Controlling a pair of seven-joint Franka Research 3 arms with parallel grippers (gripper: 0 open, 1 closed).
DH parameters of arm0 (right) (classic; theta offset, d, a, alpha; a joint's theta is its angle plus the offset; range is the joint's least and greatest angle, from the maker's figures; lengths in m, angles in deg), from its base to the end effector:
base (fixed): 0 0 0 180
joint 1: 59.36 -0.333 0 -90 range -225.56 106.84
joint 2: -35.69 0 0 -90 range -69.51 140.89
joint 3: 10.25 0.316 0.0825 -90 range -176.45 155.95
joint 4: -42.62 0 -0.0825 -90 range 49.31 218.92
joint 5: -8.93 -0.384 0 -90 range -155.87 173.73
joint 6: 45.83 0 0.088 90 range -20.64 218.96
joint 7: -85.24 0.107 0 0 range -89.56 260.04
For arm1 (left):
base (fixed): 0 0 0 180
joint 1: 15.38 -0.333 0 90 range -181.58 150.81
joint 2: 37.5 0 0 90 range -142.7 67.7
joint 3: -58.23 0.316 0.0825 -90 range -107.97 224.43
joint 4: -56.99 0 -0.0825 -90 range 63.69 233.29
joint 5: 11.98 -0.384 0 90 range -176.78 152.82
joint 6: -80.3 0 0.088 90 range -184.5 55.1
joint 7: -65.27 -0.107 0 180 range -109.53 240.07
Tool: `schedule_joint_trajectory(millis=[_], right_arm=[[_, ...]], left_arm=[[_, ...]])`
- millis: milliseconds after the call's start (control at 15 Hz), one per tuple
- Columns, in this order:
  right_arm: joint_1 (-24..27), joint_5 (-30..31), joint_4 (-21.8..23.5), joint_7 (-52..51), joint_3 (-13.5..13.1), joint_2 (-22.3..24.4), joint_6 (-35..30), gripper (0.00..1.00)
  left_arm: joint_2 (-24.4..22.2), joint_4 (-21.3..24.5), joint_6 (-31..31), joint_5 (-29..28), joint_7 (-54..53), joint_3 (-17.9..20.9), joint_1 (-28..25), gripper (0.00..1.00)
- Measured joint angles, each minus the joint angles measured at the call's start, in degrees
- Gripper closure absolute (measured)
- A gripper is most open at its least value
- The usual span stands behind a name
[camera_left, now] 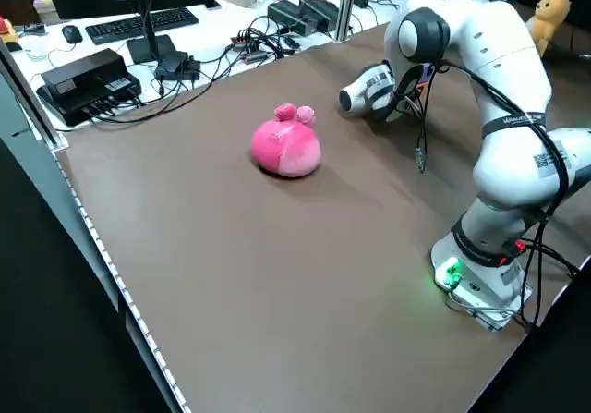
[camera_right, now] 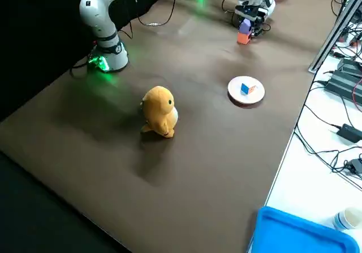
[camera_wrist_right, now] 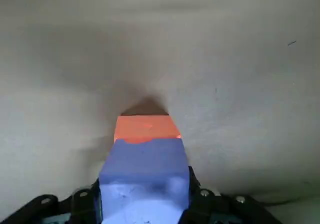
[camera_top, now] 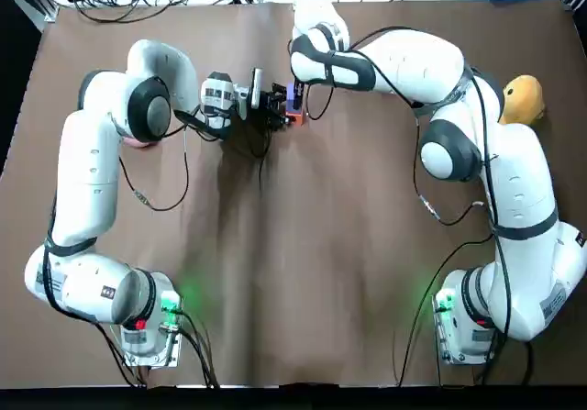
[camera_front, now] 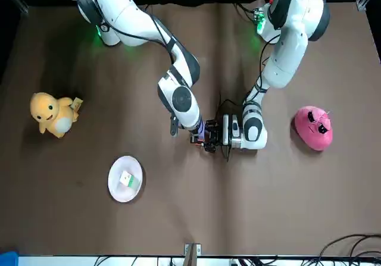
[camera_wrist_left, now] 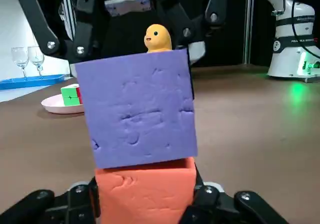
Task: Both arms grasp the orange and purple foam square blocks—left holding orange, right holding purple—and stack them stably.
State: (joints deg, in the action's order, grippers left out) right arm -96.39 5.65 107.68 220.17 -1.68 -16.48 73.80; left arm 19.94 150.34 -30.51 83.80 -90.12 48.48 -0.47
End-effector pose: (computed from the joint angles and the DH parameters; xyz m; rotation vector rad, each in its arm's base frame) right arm 0.5634 0.5282 0.2612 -2.0947 2.2595 0.2583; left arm 0.5599 -0.3225 0.0540 1.1938 -1.3967 1.1298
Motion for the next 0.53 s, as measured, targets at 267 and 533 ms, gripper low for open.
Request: schedule_joint_trajectory(millis=[267, 533], right_arm=[[-0.4, 1.1, 0.0, -0.1, 0.0, 0.0, 0.0, 0.41], [-0.5, 1.9, 0.0, -0.2, 0.0, 0.0, 0.0, 0.41]], left_arm=[[0.0, 0.0, 0.0, 0.0, 0.0, 0.0, 0.0, 0.37], [0.0, 0.0, 0.0, 0.0, 0.0, 0.0, 0.0, 0.37]])
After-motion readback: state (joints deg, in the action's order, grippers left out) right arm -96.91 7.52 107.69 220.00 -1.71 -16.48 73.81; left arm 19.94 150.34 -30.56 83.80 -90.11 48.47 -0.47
